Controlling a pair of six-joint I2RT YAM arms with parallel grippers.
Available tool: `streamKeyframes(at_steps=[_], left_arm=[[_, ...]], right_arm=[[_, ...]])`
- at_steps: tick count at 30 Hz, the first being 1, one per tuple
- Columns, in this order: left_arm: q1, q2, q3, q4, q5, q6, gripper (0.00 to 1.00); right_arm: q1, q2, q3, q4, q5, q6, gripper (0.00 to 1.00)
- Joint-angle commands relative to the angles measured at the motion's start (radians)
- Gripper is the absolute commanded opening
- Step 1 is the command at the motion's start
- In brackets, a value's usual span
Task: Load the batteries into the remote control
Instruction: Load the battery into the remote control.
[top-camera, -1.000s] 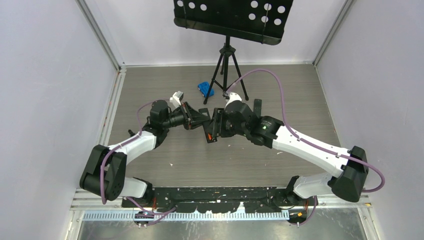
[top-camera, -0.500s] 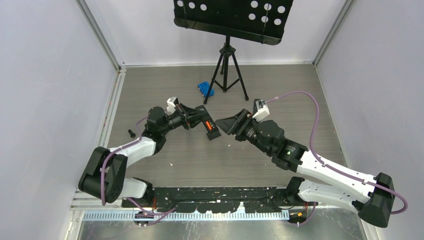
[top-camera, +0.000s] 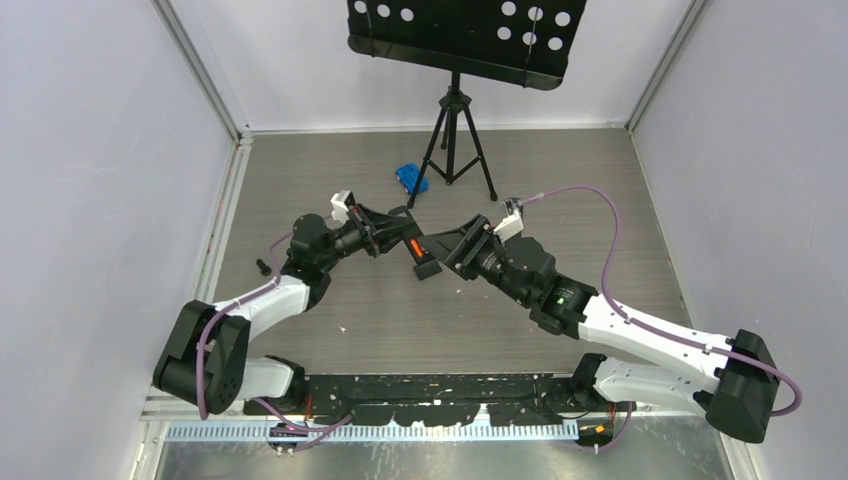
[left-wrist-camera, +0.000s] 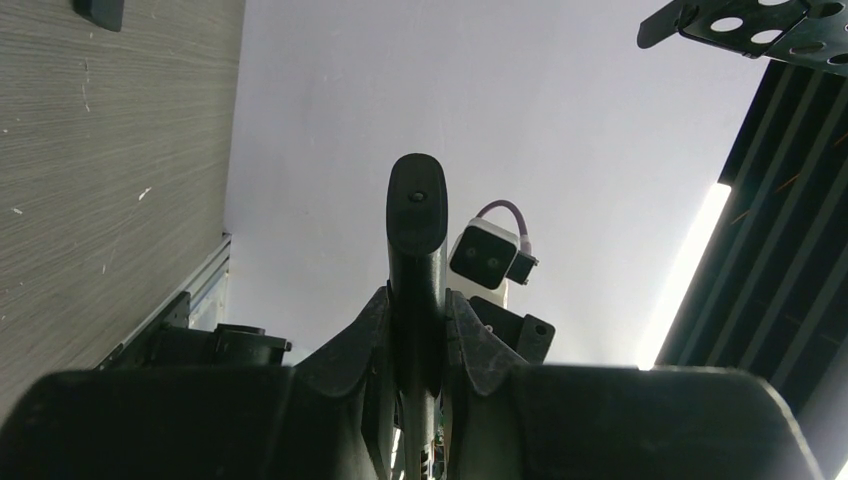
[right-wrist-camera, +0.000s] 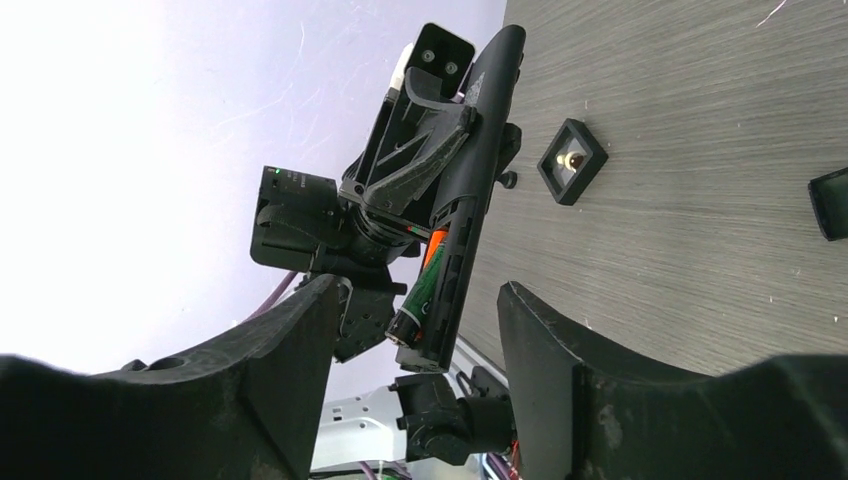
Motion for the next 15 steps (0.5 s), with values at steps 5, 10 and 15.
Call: streamKeyframes(at_steps=[5, 10, 15], left_arm=[[-0.005, -0.046, 0.028, 0.048, -0.002, 0.011, 0.0], [-0.005, -0.055, 0.03, 0.047, 0.007, 0.016, 0.0], [-0.006, -0.075, 0.029, 0.044, 0.017, 0.023, 0.0]], right_arm=[[0.002, 0.042, 0.016, 0.078, -0.025, 0.036, 0.53], [0.001, 0.061, 0.017, 0.086, -0.023, 0.045, 0.43], [0.001, 0.084, 0.023, 0.093, -0.036, 0.056, 0.34]])
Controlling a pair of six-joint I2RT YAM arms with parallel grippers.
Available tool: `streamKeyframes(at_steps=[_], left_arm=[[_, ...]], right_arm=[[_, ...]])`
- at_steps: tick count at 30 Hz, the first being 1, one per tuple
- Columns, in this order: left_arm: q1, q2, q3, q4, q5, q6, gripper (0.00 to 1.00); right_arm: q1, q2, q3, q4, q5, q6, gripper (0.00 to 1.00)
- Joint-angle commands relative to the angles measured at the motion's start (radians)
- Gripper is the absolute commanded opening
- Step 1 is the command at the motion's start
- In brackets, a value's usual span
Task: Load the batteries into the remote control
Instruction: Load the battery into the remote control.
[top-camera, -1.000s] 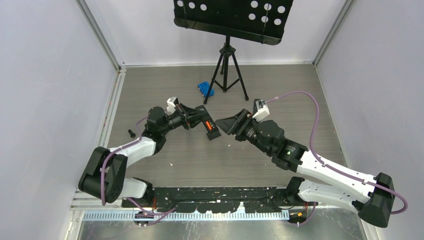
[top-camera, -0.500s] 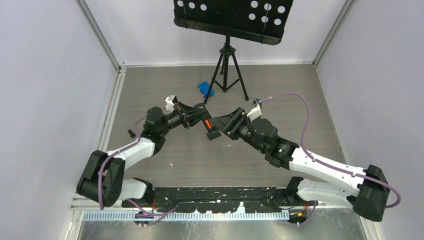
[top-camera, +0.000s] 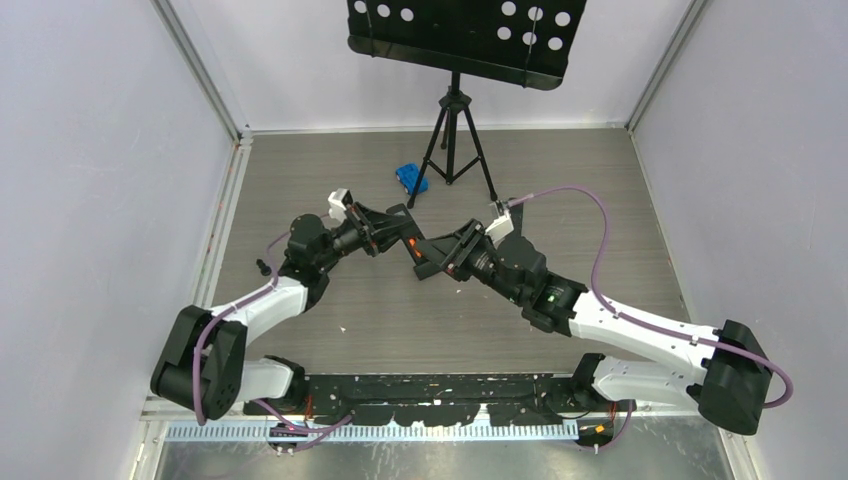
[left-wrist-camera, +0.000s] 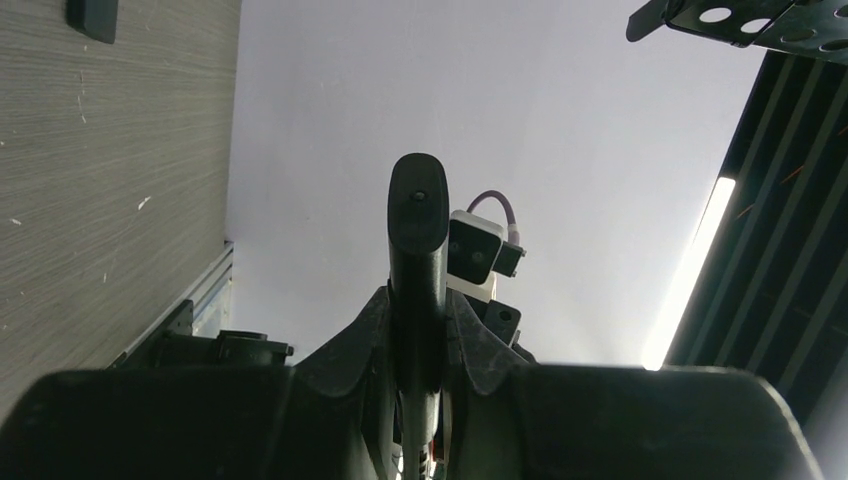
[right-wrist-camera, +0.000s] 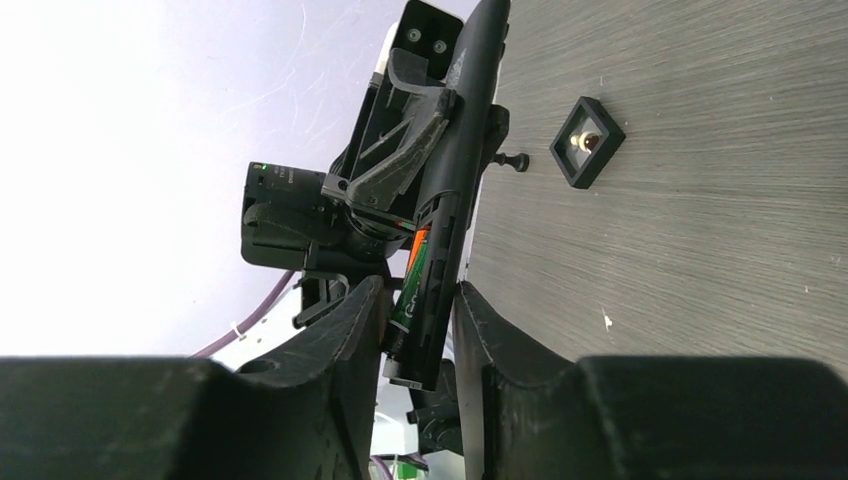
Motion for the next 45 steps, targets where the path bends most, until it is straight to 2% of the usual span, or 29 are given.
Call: streamKeyframes(at_steps=[1, 8, 10, 11, 13, 15, 18, 24, 28, 32, 39, 40, 42, 45], left_arm=[[-0.007, -0.057, 0.031, 0.051, 0.02, 0.011, 0.0], [-0.007, -0.088, 0.061, 0.026, 0.026, 0.049, 0.0], [-0.007, -0.097, 0.083, -0.007, 0.034, 0.105, 0.0], [-0.007, -0.106, 0.094, -0.029, 0.038, 0.14, 0.0], [-0.005, -0.117, 0.122, -0.094, 0.056, 0.236, 0.0], [-0.005, -0.131, 0.155, -0.189, 0.076, 0.356, 0.0], [-0.005, -0.152, 0.194, -0.31, 0.108, 0.501, 0.0], [-0.005, -0.163, 0.239, -0.349, 0.197, 0.584, 0.0], [-0.005, -0.169, 0.262, -0.348, 0.231, 0.601, 0.0], [-0.005, -0.169, 0.276, -0.342, 0.253, 0.6, 0.0], [-0.005, -0.172, 0.28, -0.332, 0.276, 0.589, 0.0], [-0.005, -0.17, 0.28, -0.328, 0.276, 0.586, 0.0], [-0.005, -0.171, 0.28, -0.325, 0.275, 0.586, 0.0], [0.002, -0.181, 0.277, -0.355, 0.25, 0.624, 0.0]], right_arm=[[0.001, 0.027, 0.023, 0.038, -0.002, 0.014, 0.32], [-0.002, 0.041, 0.005, 0.057, -0.009, 0.027, 0.21], [-0.007, 0.032, -0.001, 0.066, -0.01, 0.023, 0.32], [-0.008, 0.025, -0.005, 0.07, -0.012, 0.013, 0.43], [-0.013, 0.003, -0.013, 0.084, -0.016, -0.017, 0.6], [-0.02, -0.025, -0.022, 0.111, -0.042, -0.061, 0.68], [-0.022, -0.072, -0.037, 0.154, -0.087, -0.132, 0.71], [-0.027, -0.108, -0.034, 0.154, -0.221, -0.244, 0.71], [-0.031, -0.09, 0.009, 0.078, -0.274, -0.312, 0.67], [-0.034, -0.072, 0.056, -0.028, -0.263, -0.383, 0.54], [-0.045, -0.039, 0.069, -0.03, -0.296, -0.404, 0.25], [-0.047, -0.033, 0.074, -0.034, -0.3, -0.406, 0.23], [-0.05, -0.028, 0.079, -0.039, -0.301, -0.407, 0.24], [-0.057, -0.031, 0.089, -0.058, -0.302, -0.414, 0.39]])
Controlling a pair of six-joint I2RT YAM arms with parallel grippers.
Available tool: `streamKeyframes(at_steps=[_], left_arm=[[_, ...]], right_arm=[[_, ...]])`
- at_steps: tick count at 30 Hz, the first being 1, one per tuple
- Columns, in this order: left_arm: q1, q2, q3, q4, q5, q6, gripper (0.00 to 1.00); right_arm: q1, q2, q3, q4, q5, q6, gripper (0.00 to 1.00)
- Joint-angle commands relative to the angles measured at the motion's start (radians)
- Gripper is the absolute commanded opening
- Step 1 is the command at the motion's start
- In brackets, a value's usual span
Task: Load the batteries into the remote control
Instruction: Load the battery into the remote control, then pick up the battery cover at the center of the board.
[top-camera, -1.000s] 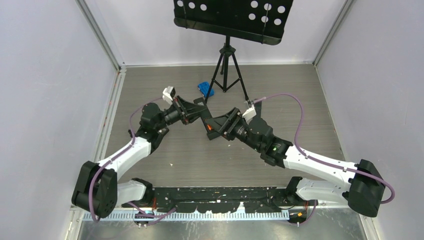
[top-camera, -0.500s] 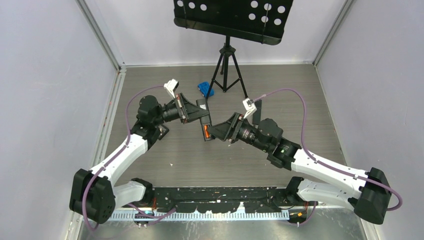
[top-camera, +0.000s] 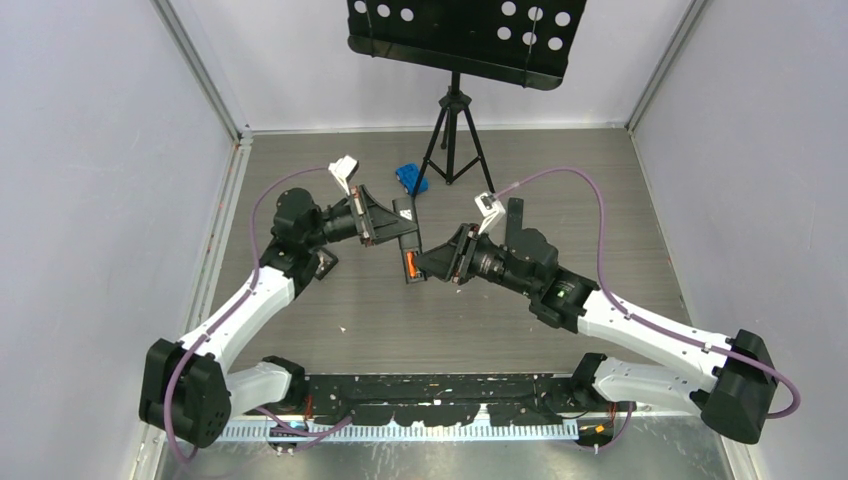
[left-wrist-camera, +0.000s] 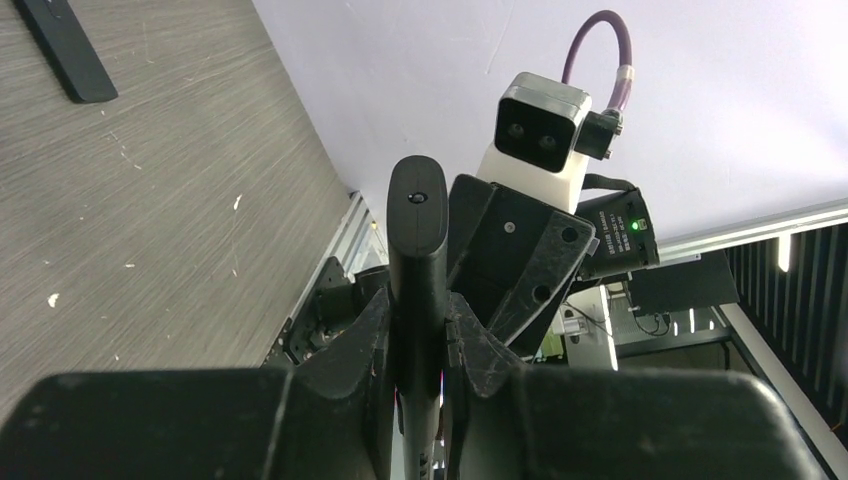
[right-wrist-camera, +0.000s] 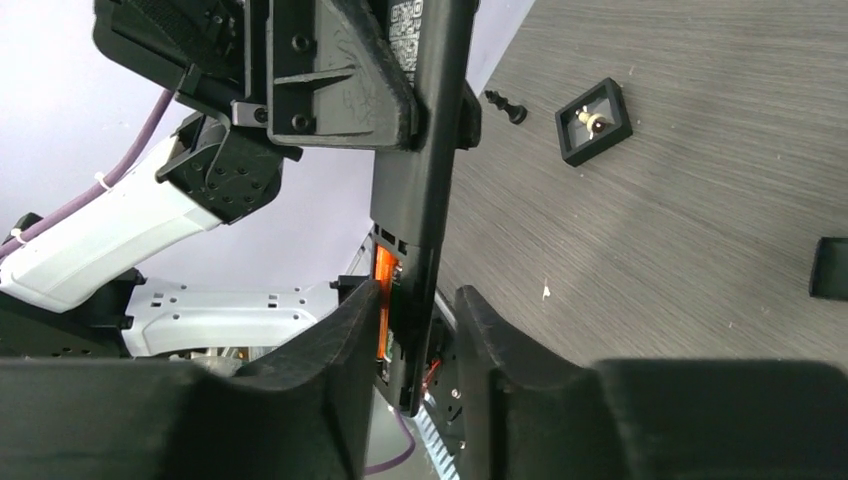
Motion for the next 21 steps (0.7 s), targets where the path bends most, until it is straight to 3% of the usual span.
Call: streamKeyframes(at_steps=[1, 5, 11, 15, 21], left_arm=[[0.007, -0.048, 0.042, -0.031, -0.006, 0.055, 0.0], [0.037, -0.092, 0.048, -0.338, -0.148, 0.256, 0.0], [0.064, -0.138, 0.019, -0.644, -0.475, 0.413, 0.0], [0.069, -0.165, -0.016, -0.644, -0.522, 0.417, 0.0], [0.072, -0.234, -0.015, -0.729, -0.697, 0.44, 0.0]], right_arm=[[-0.014, 0.002, 0.054, -0.031, -0.009, -0.045, 0.47], [-0.035, -0.01, 0.08, -0.119, 0.018, -0.084, 0.61], [-0.102, 0.082, 0.176, -0.433, 0.164, -0.129, 0.66], [-0.11, 0.281, 0.312, -0.651, 0.277, -0.174, 0.61], [-0.093, 0.607, 0.519, -0.717, 0.242, -0.268, 0.45]])
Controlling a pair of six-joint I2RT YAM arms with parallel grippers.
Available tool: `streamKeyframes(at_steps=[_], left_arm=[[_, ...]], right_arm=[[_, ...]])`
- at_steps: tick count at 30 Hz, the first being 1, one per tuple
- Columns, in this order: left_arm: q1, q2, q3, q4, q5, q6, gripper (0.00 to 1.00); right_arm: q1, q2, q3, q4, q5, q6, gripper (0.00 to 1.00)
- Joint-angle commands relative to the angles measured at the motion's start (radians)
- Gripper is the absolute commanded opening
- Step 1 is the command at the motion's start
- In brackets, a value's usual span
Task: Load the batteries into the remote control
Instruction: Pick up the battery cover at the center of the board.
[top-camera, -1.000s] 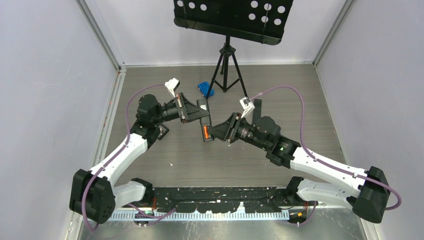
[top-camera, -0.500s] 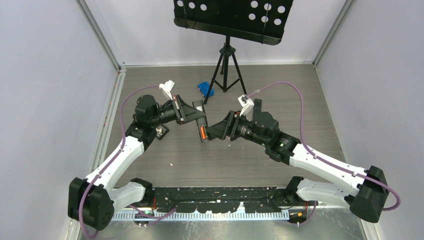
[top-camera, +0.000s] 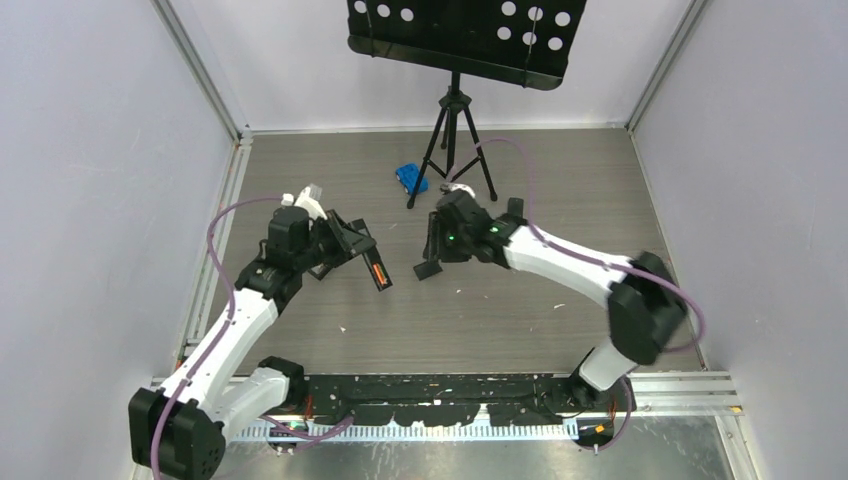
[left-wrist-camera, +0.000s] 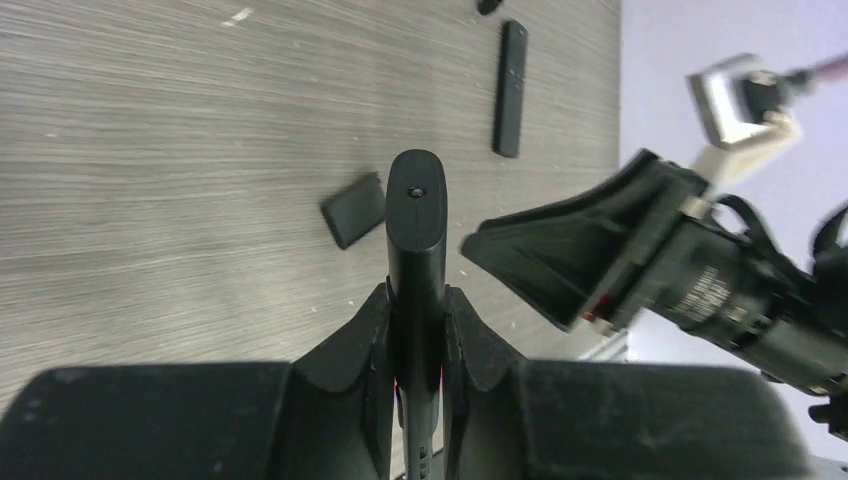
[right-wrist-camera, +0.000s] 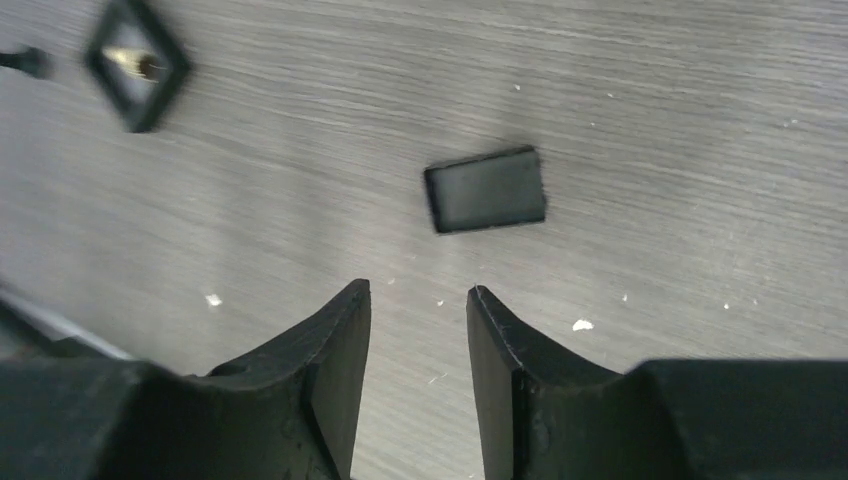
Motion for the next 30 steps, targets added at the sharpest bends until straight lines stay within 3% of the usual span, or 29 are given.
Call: streamKeyframes(at_steps=[1, 5, 9, 30], left_arm=[[0.007, -0.072, 0.017, -0.084, -0.188, 0.049, 0.0], [0.016, -0.121, 0.011, -0.138, -0.275, 0.051, 0.0], [0.02, -0.157, 0.007, -0.155, -0.309, 0.056, 0.0], [0.024, -0.177, 0.015, -0.161, -0.314, 0.048, 0.0]], right_arm=[[0.024, 0.23, 0.215, -0.168, 0.04, -0.092, 0.44], [0.06, 0.431, 0.405, -0.286, 0.064, -0.097, 0.41], [0.079, 0.534, 0.493, -0.339, 0.101, -0.081, 0.39], [0.091, 0.649, 0.585, -0.383, 0.112, -0.101, 0.26]])
